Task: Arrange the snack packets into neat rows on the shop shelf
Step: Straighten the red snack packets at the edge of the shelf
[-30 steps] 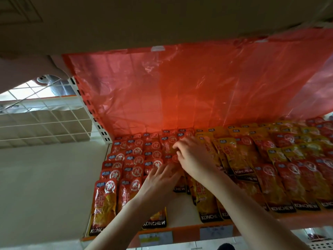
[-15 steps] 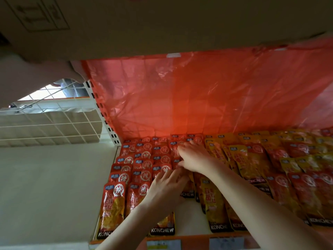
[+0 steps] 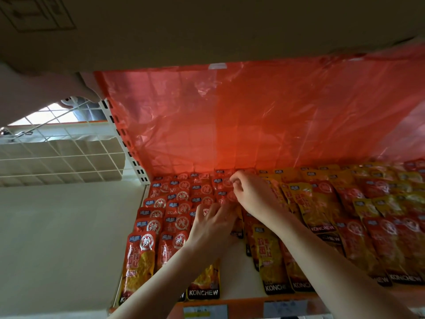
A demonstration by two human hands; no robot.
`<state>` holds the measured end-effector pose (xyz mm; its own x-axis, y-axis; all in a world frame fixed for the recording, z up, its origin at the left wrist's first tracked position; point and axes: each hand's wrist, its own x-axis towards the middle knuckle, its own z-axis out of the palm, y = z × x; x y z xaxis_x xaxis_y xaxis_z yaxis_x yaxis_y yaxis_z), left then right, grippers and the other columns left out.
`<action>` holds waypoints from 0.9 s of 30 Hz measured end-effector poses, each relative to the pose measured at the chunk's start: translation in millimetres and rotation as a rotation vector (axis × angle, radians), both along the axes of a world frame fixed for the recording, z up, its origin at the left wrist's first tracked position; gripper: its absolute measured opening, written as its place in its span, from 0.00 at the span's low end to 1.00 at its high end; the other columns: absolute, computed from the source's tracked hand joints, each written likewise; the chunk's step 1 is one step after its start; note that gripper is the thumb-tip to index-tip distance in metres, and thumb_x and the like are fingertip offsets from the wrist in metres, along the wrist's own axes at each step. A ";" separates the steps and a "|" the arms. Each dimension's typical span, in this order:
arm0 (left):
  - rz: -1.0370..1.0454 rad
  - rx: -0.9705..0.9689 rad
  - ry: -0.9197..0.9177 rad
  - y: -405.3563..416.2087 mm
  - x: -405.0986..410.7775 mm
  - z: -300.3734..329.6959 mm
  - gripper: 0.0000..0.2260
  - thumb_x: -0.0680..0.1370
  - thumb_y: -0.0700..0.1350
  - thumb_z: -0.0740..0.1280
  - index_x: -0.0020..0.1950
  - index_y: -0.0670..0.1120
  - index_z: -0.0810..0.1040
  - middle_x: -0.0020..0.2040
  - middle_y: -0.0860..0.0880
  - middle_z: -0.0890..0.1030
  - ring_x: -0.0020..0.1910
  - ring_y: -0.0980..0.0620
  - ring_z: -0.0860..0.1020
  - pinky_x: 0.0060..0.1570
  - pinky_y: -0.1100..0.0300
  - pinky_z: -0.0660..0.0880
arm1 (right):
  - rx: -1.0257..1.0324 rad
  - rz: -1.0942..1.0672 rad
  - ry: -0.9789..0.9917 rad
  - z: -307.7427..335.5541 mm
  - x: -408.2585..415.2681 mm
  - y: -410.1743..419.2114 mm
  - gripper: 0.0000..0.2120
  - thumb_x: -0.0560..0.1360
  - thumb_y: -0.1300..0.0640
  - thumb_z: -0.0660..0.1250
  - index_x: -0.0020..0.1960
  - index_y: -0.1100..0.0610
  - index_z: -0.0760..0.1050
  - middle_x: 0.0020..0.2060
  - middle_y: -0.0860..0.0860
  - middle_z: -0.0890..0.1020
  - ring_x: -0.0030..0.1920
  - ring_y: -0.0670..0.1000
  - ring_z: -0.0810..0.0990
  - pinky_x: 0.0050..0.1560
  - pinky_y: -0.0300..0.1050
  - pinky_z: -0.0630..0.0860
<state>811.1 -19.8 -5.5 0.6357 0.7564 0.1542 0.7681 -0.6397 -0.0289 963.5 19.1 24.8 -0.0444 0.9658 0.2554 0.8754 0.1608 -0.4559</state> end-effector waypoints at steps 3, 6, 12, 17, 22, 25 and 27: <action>0.015 0.070 -0.019 -1.4 3.0 -1.0 0.26 0.61 0.60 0.74 0.53 0.49 0.80 0.56 0.49 0.79 0.51 0.50 0.79 0.48 0.47 0.76 | 0.097 -0.015 0.109 3.0 4.4 -15.5 0.08 0.77 0.62 0.63 0.55 0.58 0.77 0.48 0.49 0.81 0.46 0.46 0.79 0.40 0.25 0.66; 0.021 0.081 -0.041 2.8 2.2 -0.5 0.26 0.61 0.59 0.75 0.54 0.49 0.80 0.57 0.49 0.79 0.51 0.50 0.80 0.48 0.48 0.76 | 0.149 -0.022 0.223 5.0 6.4 -33.6 0.08 0.77 0.62 0.63 0.54 0.57 0.78 0.48 0.47 0.81 0.46 0.42 0.79 0.43 0.25 0.70; -0.008 0.058 -0.060 8.2 -4.0 5.4 0.25 0.65 0.57 0.74 0.58 0.50 0.78 0.59 0.50 0.78 0.52 0.49 0.79 0.49 0.51 0.76 | 0.187 -0.108 0.251 -6.3 21.0 -81.5 0.09 0.75 0.67 0.65 0.53 0.58 0.77 0.42 0.45 0.80 0.33 0.34 0.74 0.31 0.25 0.69; -0.033 0.052 -0.217 -7.5 1.6 19.3 0.11 0.74 0.49 0.65 0.54 0.49 0.79 0.52 0.51 0.80 0.50 0.49 0.80 0.48 0.53 0.76 | 0.264 -0.196 0.264 -9.6 48.4 -115.2 0.11 0.72 0.71 0.66 0.53 0.62 0.76 0.40 0.48 0.80 0.32 0.34 0.75 0.31 0.23 0.68; 0.133 -0.362 -0.421 -31.7 20.3 17.6 0.12 0.79 0.49 0.60 0.62 0.52 0.73 0.58 0.55 0.76 0.52 0.53 0.77 0.48 0.57 0.77 | 0.255 -0.164 0.190 -22.7 46.4 -136.8 0.11 0.70 0.67 0.67 0.52 0.61 0.77 0.43 0.47 0.80 0.36 0.32 0.74 0.38 0.21 0.70; 0.227 -0.507 -0.504 -34.4 30.1 6.3 0.13 0.78 0.48 0.63 0.63 0.50 0.73 0.57 0.52 0.77 0.52 0.52 0.78 0.49 0.55 0.76 | 0.192 -0.113 0.070 -38.8 30.0 -145.8 0.14 0.70 0.59 0.71 0.55 0.57 0.77 0.49 0.48 0.79 0.49 0.43 0.78 0.50 0.30 0.74; 0.278 -0.564 -0.577 -33.8 34.2 1.3 0.14 0.77 0.47 0.66 0.61 0.48 0.72 0.55 0.50 0.79 0.52 0.52 0.78 0.50 0.56 0.75 | 0.153 -0.101 0.000 -49.2 18.4 -150.6 0.20 0.67 0.55 0.74 0.57 0.56 0.75 0.54 0.49 0.77 0.55 0.49 0.75 0.54 0.40 0.75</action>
<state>845.3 -53.6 -4.2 0.3529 0.9343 -0.0500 0.6961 -0.2265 0.6812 981.8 -131.5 -24.4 0.0505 0.9154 0.3995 0.8905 0.1398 -0.4330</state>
